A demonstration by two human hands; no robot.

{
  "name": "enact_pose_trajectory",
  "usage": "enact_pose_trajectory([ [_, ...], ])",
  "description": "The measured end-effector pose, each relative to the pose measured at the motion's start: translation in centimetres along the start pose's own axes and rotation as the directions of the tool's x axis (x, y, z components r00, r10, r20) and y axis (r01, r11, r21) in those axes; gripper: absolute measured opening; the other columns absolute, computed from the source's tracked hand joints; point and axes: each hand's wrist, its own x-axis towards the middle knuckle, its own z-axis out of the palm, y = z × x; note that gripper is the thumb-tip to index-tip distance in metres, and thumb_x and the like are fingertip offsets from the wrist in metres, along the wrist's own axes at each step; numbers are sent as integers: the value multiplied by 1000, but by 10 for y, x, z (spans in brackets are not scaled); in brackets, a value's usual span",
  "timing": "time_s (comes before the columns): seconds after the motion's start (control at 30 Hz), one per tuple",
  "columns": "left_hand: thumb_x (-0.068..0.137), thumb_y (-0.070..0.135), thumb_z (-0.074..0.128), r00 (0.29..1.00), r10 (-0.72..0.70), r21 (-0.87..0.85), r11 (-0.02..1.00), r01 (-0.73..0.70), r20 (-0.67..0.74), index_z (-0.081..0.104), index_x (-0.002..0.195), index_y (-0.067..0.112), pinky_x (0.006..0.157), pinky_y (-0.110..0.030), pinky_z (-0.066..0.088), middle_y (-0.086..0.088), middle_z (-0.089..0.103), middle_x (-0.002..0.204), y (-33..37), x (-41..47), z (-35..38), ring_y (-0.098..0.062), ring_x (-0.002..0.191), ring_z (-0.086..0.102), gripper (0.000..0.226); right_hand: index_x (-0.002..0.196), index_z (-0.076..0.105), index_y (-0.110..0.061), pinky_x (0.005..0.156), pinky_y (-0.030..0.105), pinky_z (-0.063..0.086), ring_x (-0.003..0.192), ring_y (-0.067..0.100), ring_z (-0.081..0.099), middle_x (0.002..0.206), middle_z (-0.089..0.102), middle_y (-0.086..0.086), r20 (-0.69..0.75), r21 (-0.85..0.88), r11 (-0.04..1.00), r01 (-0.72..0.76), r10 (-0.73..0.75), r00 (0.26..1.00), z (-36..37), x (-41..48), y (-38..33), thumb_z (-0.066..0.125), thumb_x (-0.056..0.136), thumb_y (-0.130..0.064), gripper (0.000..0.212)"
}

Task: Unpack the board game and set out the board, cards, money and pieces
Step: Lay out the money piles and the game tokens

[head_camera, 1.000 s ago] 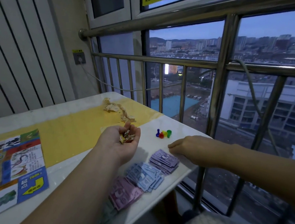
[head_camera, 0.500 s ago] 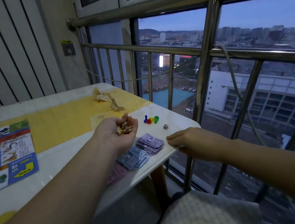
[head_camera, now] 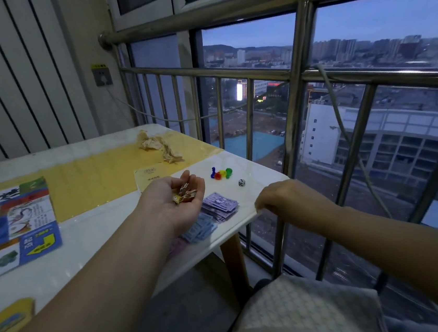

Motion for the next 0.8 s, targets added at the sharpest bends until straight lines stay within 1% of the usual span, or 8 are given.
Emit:
enact_pose_trajectory([
  [0.1, 96, 8, 44, 1000, -7, -56, 998, 7, 12, 60, 90, -6, 60, -33, 52, -15, 58, 88, 3, -10, -4, -19, 82, 59, 22, 106, 70, -12, 88, 19, 51, 85, 2, 65, 99, 72, 2, -105, 226, 955, -191, 219, 970, -13, 16, -11, 65, 86, -9, 21],
  [0.17, 99, 14, 40, 1000, 0, -110, 994, 2, 12, 61, 94, -7, 62, -33, 52, -17, 60, 80, 7, -16, -11, -21, 83, 60, 31, 111, 67, -13, 82, 5, 46, 75, -11, 60, 93, 71, -7, -153, 441, 867, -230, 326, 933, -28, 32, -31, 67, 85, -12, 26],
  [0.23, 100, 15, 35, 1000, 7, -149, 989, -5, 14, 60, 98, -9, 64, -34, 52, -20, 61, 73, 13, -23, -21, -24, 82, 60, 34, 108, 67, -16, 77, 0, 44, 75, -16, 60, 87, 68, -15, -150, 592, 786, -176, 322, 935, -45, 49, -58, 68, 84, -12, 24],
  [0.33, 97, 5, 35, 999, 10, -175, 985, -3, 36, 57, 102, -10, 70, -35, 51, -22, 62, 89, 25, -36, -35, -26, 87, 61, 27, 102, 67, -18, 76, 3, 47, 84, -10, 64, 87, 67, -16, -71, 714, 695, -77, 182, 981, -64, 69, -101, 67, 83, -9, 21],
  [0.43, 91, -4, 35, 997, 36, -145, 989, -26, 64, 54, 95, -9, 70, -31, 49, -21, 57, 91, 41, -55, -50, -25, 79, 57, 20, 101, 69, -14, 77, 8, 49, 86, -6, 65, 90, 69, -11, -22, 709, 705, -16, 45, 999, -63, 84, -138, 67, 83, -5, 20],
  [0.57, 89, -7, 35, 991, 99, -164, 983, -84, 90, 52, 86, -4, 63, -23, 42, -16, 54, 83, 62, -83, -73, -19, 71, 51, 18, 96, 73, -10, 81, 14, 52, 85, 2, 66, 94, 73, 1, -78, 663, 745, 70, -24, 997, -53, 100, -177, 69, 82, -4, 15],
  [0.73, 83, -10, 40, 983, 163, -250, 958, -138, 83, 57, 80, -9, 81, -26, 47, -18, 58, 75, 79, -117, -100, -21, 74, 54, 17, 90, 73, -12, 78, 20, 54, 81, 2, 66, 83, 67, -9, -142, 649, 744, 160, -88, 986, -54, 114, -224, 71, 80, -3, 13],
  [0.8, 90, -5, 41, 984, 159, -281, 951, -129, 86, 58, 84, -11, 78, -26, 50, -20, 59, 78, 86, -128, -113, -22, 75, 57, 18, 90, 73, -13, 77, 17, 54, 80, 0, 65, 81, 66, -12, -119, 664, 727, 176, -130, 984, -55, 116, -240, 70, 80, -2, 14],
])
